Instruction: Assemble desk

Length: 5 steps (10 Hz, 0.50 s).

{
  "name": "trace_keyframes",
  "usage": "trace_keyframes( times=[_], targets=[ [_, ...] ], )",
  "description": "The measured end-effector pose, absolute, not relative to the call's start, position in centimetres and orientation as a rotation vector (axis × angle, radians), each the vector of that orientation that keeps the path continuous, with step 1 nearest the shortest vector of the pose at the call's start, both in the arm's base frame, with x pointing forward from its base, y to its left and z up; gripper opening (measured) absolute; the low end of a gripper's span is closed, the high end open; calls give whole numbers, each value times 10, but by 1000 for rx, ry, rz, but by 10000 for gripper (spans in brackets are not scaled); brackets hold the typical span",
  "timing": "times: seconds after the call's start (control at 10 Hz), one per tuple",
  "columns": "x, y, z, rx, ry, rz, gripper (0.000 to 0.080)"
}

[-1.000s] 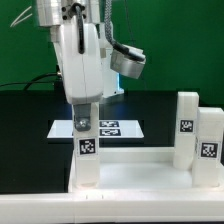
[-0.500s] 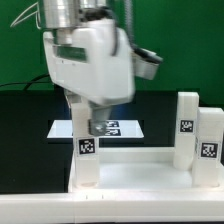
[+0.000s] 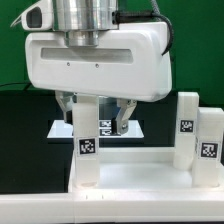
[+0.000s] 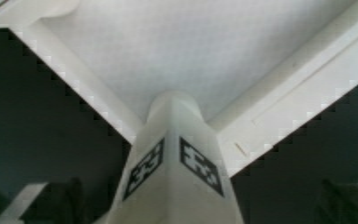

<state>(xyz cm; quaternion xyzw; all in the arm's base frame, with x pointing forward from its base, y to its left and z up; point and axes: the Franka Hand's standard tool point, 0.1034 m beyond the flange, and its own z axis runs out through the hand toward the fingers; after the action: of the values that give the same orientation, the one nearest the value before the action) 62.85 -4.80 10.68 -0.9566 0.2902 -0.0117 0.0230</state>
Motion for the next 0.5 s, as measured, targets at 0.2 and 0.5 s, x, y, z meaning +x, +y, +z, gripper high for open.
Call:
trace_keyframes(
  times=[0.2, 0.5],
  targets=[
    [628, -63, 110, -3059, 468, -21, 648],
    [627, -66, 111, -3088, 249, -16, 648]
  ],
)
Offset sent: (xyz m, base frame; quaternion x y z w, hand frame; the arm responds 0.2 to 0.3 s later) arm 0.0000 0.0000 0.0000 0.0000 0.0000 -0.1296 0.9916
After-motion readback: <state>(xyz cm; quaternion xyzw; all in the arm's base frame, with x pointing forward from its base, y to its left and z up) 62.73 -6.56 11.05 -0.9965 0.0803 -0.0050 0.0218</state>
